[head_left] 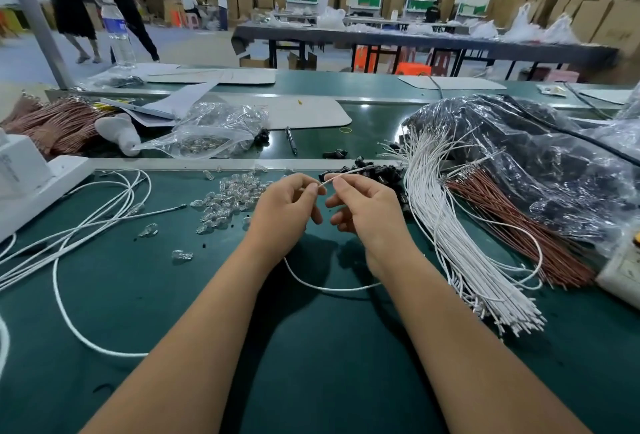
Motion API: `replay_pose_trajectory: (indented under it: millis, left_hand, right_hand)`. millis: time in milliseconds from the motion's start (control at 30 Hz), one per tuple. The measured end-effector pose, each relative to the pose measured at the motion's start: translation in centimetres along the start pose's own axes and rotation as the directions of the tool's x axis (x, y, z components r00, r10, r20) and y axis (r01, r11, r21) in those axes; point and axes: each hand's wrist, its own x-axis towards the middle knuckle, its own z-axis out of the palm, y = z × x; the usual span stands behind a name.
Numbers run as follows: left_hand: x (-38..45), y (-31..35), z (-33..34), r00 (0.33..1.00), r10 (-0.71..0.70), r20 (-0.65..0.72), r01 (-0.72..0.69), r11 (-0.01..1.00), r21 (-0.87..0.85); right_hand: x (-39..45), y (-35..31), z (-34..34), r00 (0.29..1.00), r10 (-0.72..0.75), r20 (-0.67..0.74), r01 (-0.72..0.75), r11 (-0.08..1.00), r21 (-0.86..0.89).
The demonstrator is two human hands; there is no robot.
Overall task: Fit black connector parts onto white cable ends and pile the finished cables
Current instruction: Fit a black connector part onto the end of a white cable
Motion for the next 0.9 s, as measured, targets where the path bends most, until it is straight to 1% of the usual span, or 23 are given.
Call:
replay_pose_trajectory:
  millis: [100, 133, 167, 200, 233, 267, 300, 333, 367, 400, 433, 467, 500, 567, 600, 633, 667, 700, 733, 767, 800, 867, 900]
  left_hand:
    - [0.0, 0.0, -0.1, 1.000, 0.019, 0.009, -0.019, 1.000, -0.001]
    - [0.0, -0.1, -0.1, 1.000, 0.029, -0.003, -0.029, 1.000, 0.009]
    - [0.1, -0.1, -0.1, 0.999, 0.043, -0.034, -0.042, 0.999, 0.031]
    - [0.2, -0.3, -0.2, 0.995, 0.059, -0.086, -0.053, 0.996, 0.069]
    - [0.3, -0.4, -0.3, 0.985, 0.073, -0.153, -0.054, 0.991, 0.126]
    - [0.5, -0.7, -0.7, 0.971, 0.085, -0.221, -0.039, 0.979, 0.201]
    - [0.7, -0.9, -1.1, 0.956, 0.095, -0.276, -0.014, 0.959, 0.282]
    - [0.8, -1.2, -1.5, 0.945, 0.105, -0.311, 0.012, 0.936, 0.353]
    - [0.9, -1.5, -1.9, 0.937, 0.114, -0.330, 0.032, 0.914, 0.405]
    - [1.0, -1.7, -2.1, 0.932, 0.122, -0.341, 0.046, 0.894, 0.446]
    - [0.9, -1.7, -2.2, 0.929, 0.128, -0.348, 0.057, 0.877, 0.476]
    - [0.9, -1.7, -2.3, 0.930, 0.129, -0.344, 0.064, 0.864, 0.499]
    - [0.7, -1.7, -2.2, 0.933, 0.136, -0.333, 0.063, 0.849, 0.524]
    - [0.5, -1.4, -1.9, 0.945, 0.173, -0.277, 0.050, 0.760, 0.647]
    - [0.5, -1.0, -1.8, 0.946, 0.213, -0.246, 0.024, 0.708, 0.706]
    - [0.5, -0.5, -1.7, 0.941, 0.267, -0.210, -0.035, 0.691, 0.722]
    - [0.4, -0.1, -1.4, 0.936, 0.321, -0.147, -0.139, 0.718, 0.682]
    - [0.0, 0.5, -1.0, 0.942, 0.327, -0.082, -0.232, 0.806, 0.545]
    - [-0.4, 1.0, -0.5, 0.960, 0.278, -0.009, -0.259, 0.903, 0.343]
    - [-0.9, 1.5, 0.1, 0.976, 0.204, 0.073, -0.214, 0.962, 0.167]
    - [-1.2, 1.7, 0.7, 0.980, 0.149, 0.135, -0.160, 0.985, 0.071]
    - [-1.5, 1.5, 1.4, 0.980, 0.129, 0.153, -0.139, 0.989, 0.058]
    - [-1.4, 1.4, 1.4, 0.984, 0.129, 0.122, -0.134, 0.990, 0.039]
  right_hand:
    - [0.0, -0.4, -0.1, 1.000, 0.005, -0.005, -0.005, 0.998, 0.066]
    - [0.0, -0.6, -0.2, 1.000, 0.015, -0.011, -0.014, 0.998, 0.057]
    - [0.0, -0.9, -0.4, 1.000, 0.021, -0.012, -0.021, 1.000, -0.012]
    - [0.0, -1.2, -0.8, 1.000, 0.009, 0.003, -0.008, 0.985, -0.171]
    - [-0.1, -1.7, -1.5, 0.999, -0.008, 0.047, 0.026, 0.920, -0.390]
    - [-0.3, -2.2, -2.3, 0.993, 0.005, 0.122, 0.068, 0.806, -0.588]
    - [-0.6, -2.8, -3.3, 0.975, 0.078, 0.208, 0.099, 0.686, -0.721]
    - [-0.9, -3.3, -4.1, 0.942, 0.191, 0.276, 0.119, 0.578, -0.807]
    - [-1.3, -3.7, -4.8, 0.899, 0.305, 0.313, 0.140, 0.478, -0.867]
    - [-1.6, -3.9, -5.2, 0.863, 0.389, 0.321, 0.161, 0.391, -0.906]
    - [-1.8, -4.0, -5.4, 0.846, 0.427, 0.321, 0.176, 0.344, -0.922]
    - [-1.8, -3.9, -5.5, 0.844, 0.426, 0.326, 0.181, 0.344, -0.921]
    - [-1.7, -3.8, -5.4, 0.849, 0.406, 0.338, 0.182, 0.377, -0.908]
    - [-1.4, -3.6, -5.4, 0.870, 0.331, 0.366, 0.154, 0.524, -0.838]
    - [-1.2, -3.5, -5.2, 0.892, 0.267, 0.365, 0.139, 0.606, -0.783]
    - [-1.0, -3.3, -5.1, 0.922, 0.187, 0.339, 0.130, 0.676, -0.725]
    - [-0.7, -3.1, -4.9, 0.949, 0.108, 0.297, 0.127, 0.731, -0.670]
    - [-0.5, -2.9, -4.6, 0.967, 0.050, 0.251, 0.122, 0.772, -0.624]
    - [-0.4, -2.6, -4.2, 0.977, 0.020, 0.214, 0.112, 0.802, -0.587]
    - [-0.3, -2.4, -3.8, 0.983, 0.012, 0.182, 0.092, 0.827, -0.554]
    - [-0.2, -2.1, -3.5, 0.989, 0.019, 0.144, 0.058, 0.858, -0.511]
    - [-0.2, -2.0, -3.1, 0.995, 0.077, 0.063, -0.050, 0.934, -0.355]
    - [-0.2, -2.1, -3.1, 0.992, 0.118, 0.043, -0.105, 0.969, -0.222]
